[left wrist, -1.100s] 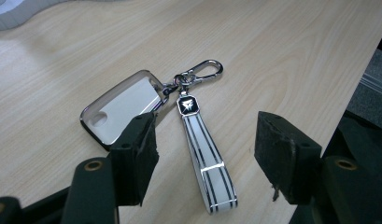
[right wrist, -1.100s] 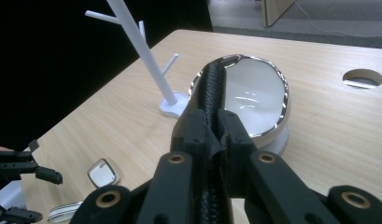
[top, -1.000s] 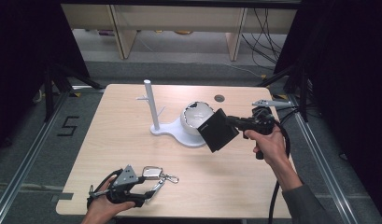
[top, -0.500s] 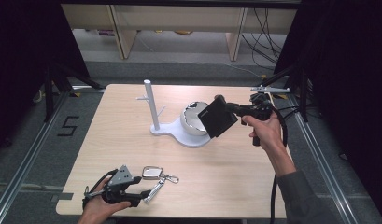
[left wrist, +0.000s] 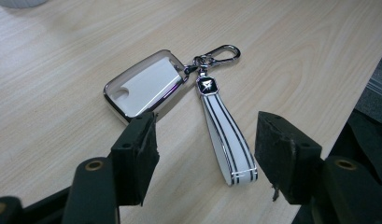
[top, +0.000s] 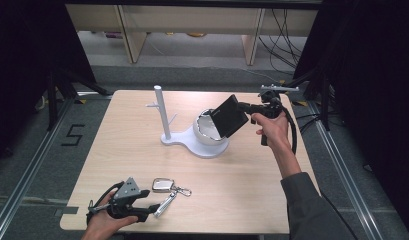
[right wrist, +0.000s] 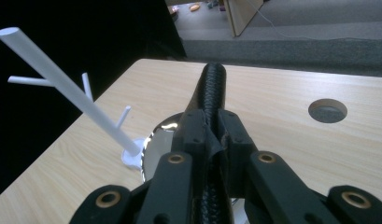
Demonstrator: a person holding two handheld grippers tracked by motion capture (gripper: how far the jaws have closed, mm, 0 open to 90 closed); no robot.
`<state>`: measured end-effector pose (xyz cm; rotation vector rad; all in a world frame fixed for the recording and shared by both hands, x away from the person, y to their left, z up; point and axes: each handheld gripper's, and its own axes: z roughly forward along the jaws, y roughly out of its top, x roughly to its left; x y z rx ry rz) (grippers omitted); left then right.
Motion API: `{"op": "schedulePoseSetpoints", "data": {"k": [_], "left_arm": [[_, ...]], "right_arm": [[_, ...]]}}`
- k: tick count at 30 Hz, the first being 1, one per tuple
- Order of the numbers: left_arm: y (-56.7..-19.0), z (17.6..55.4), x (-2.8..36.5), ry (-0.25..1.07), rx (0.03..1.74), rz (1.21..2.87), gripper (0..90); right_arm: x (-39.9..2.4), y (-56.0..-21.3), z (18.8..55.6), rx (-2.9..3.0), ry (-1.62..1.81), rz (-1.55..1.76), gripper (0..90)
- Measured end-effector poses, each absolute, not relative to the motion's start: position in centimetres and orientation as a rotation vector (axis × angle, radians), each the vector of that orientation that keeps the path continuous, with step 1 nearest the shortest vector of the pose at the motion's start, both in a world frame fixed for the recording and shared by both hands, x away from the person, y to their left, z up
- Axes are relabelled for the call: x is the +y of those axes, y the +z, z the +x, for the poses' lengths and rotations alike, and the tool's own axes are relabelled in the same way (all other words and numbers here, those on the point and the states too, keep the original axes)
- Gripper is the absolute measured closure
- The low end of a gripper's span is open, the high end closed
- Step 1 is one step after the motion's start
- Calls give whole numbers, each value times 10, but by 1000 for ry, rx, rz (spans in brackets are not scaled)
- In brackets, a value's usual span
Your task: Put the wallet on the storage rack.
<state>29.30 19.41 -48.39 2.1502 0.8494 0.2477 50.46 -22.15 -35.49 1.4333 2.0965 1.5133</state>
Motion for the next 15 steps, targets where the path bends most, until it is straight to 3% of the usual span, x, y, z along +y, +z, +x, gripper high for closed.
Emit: {"op": "schedulePoseSetpoints", "data": {"k": [15], "left_arm": [[-486, 293, 193, 233, 846, 2158, 391]], "right_arm": [[-225, -363, 517, 2033, 1519, 1539, 834]]}}
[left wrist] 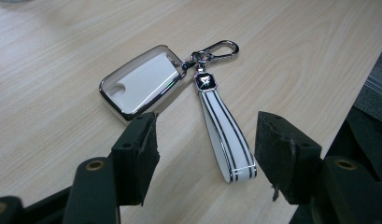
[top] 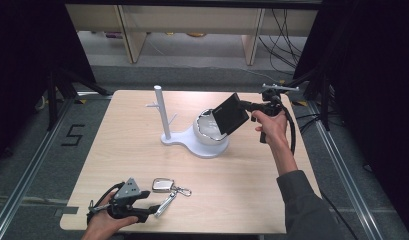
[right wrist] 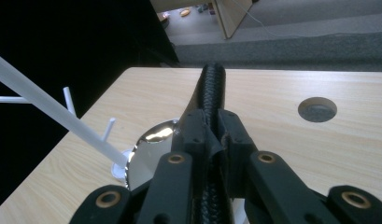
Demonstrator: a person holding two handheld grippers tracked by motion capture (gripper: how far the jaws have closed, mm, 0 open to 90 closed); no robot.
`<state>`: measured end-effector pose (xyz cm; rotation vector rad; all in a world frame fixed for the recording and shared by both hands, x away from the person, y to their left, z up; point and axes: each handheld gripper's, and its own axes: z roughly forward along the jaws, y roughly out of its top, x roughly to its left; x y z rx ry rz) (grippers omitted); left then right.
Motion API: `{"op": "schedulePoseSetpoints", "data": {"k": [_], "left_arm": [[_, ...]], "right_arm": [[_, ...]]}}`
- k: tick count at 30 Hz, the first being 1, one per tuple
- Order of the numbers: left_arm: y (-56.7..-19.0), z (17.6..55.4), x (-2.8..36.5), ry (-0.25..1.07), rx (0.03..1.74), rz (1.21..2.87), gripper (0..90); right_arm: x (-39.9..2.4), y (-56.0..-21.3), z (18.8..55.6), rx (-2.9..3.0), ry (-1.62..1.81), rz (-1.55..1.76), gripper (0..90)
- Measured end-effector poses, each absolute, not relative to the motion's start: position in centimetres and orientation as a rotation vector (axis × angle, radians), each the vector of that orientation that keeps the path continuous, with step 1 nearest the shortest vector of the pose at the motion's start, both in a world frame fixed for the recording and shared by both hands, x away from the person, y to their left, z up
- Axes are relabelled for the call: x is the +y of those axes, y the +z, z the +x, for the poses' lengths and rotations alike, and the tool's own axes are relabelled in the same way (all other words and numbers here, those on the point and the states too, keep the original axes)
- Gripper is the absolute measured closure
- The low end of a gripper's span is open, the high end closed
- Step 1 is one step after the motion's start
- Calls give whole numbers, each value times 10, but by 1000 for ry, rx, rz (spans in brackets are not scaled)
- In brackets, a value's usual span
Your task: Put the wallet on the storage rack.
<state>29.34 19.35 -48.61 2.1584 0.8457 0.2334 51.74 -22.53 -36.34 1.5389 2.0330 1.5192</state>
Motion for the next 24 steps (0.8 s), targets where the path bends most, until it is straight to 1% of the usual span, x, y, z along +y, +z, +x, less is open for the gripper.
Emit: {"op": "schedulePoseSetpoints", "data": {"k": [5, 7, 9, 17, 24], "left_arm": [[-486, 293, 194, 228, 848, 2163, 392], [-487, 293, 193, 224, 846, 2164, 392], [-488, 294, 193, 230, 848, 2163, 391], [-489, 293, 193, 222, 843, 2176, 392], [-491, 293, 191, 219, 837, 2185, 391]], "right_arm": [[-226, -367, 522, 2037, 1501, 1523, 833], [-221, -365, 520, 2024, 1514, 1613, 833], [-222, -367, 524, 2027, 1511, 1542, 833], [-214, -364, 526, 2028, 1527, 1578, 834], [-212, -376, 533, 2031, 1500, 1571, 834]]}}
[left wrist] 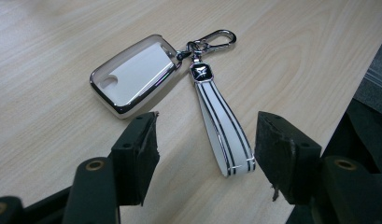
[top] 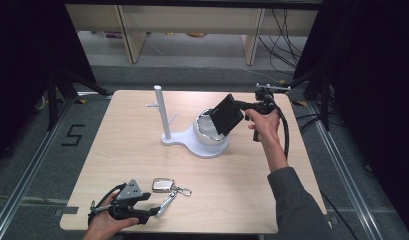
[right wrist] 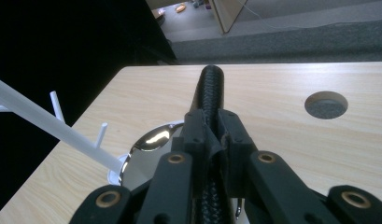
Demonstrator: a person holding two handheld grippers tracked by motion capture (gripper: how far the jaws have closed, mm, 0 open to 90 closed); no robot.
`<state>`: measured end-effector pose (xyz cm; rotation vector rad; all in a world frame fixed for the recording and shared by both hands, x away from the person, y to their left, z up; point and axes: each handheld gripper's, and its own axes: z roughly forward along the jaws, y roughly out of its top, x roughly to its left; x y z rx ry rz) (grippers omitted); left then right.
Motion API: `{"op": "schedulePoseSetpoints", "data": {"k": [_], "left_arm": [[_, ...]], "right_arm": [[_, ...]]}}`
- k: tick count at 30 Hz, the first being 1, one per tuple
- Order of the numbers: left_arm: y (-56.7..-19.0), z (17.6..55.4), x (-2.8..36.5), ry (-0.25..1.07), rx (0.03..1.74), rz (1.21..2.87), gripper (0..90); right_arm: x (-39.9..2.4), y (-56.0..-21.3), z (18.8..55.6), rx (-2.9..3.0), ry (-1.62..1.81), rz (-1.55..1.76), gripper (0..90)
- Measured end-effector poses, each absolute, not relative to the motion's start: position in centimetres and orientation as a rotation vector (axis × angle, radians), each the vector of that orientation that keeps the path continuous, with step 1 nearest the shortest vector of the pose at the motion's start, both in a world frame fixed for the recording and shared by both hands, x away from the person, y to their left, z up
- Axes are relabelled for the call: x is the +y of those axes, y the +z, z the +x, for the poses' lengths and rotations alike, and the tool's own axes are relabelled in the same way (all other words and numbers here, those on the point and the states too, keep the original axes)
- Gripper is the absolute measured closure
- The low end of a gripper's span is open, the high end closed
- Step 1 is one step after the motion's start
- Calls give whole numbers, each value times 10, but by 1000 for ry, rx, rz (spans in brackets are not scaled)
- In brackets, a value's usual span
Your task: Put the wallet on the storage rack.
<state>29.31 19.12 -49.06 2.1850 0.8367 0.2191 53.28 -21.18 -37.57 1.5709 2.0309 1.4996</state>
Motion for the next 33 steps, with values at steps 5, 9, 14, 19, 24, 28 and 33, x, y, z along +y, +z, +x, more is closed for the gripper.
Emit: {"op": "schedulePoseSetpoints", "data": {"k": [5, 9, 14, 19, 24, 28, 33], "left_arm": [[-491, 293, 191, 218, 833, 2193, 391], [-491, 293, 191, 222, 830, 2194, 391], [-491, 293, 191, 232, 845, 2184, 390], [-491, 293, 191, 227, 834, 2190, 379], [-491, 294, 192, 244, 844, 2186, 358], [-490, 294, 194, 249, 853, 2171, 334], [-488, 296, 196, 264, 868, 2152, 318]], "right_arm": [[-202, -390, 537, 2063, 1483, 1583, 833], [-189, -403, 540, 2098, 1452, 1630, 830], [-184, -407, 540, 2100, 1452, 1623, 820], [-188, -400, 538, 2120, 1379, 1600, 626], [-200, -393, 532, 2073, 1320, 1553, 477], [-214, -386, 511, 2036, 1356, 1545, 417], [-223, -388, 487, 2081, 1299, 1424, 376]]}}
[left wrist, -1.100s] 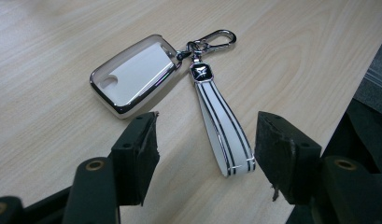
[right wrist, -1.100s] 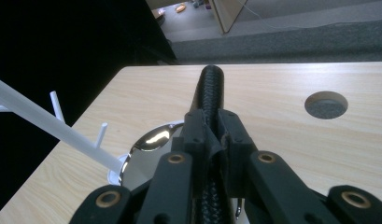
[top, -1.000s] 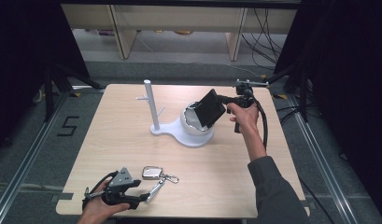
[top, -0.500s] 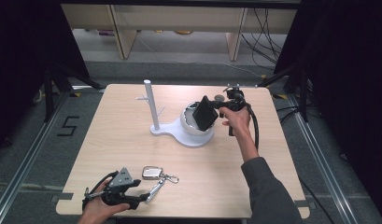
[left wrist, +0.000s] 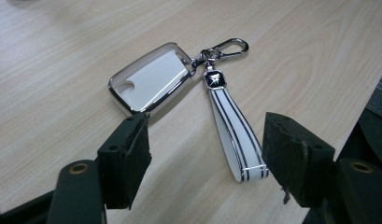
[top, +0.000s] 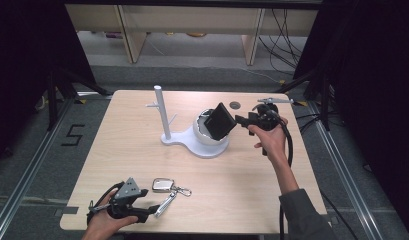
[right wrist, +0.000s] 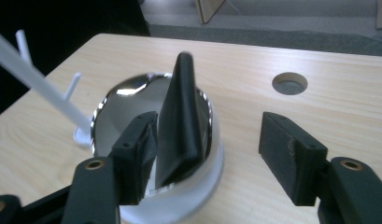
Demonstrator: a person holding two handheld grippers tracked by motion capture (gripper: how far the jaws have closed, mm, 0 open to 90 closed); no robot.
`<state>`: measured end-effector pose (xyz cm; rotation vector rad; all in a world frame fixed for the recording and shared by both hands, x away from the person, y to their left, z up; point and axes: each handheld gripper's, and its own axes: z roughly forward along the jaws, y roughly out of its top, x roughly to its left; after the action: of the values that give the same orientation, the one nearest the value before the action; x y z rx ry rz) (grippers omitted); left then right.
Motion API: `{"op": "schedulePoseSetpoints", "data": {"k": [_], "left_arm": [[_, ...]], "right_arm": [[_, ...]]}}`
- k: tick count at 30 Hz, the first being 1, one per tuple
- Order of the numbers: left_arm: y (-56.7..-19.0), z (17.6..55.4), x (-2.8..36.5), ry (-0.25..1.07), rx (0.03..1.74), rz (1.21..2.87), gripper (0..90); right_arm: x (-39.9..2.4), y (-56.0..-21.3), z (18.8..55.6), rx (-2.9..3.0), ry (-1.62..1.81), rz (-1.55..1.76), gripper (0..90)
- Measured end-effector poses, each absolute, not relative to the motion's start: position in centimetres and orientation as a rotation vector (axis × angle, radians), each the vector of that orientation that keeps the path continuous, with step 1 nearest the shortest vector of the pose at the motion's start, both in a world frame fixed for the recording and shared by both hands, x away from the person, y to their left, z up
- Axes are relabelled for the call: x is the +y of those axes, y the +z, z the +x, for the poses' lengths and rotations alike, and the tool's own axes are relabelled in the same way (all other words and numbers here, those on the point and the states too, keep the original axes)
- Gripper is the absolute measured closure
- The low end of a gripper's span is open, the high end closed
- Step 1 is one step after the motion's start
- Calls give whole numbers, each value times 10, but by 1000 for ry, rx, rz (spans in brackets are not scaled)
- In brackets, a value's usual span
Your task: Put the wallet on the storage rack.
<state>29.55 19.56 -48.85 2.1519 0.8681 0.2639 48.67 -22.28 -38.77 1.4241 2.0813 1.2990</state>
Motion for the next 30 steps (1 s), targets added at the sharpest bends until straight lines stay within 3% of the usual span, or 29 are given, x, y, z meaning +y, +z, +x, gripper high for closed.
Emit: {"op": "schedulePoseSetpoints", "data": {"k": [8, 30], "left_arm": [[-488, 295, 195, 264, 852, 2159, 317], [-488, 291, 190, 275, 839, 2168, 288]], "right_arm": [[-230, -409, 434, 2198, 1306, 1370, 352], [-214, -466, 371, 2369, 1207, 1315, 304]]}}
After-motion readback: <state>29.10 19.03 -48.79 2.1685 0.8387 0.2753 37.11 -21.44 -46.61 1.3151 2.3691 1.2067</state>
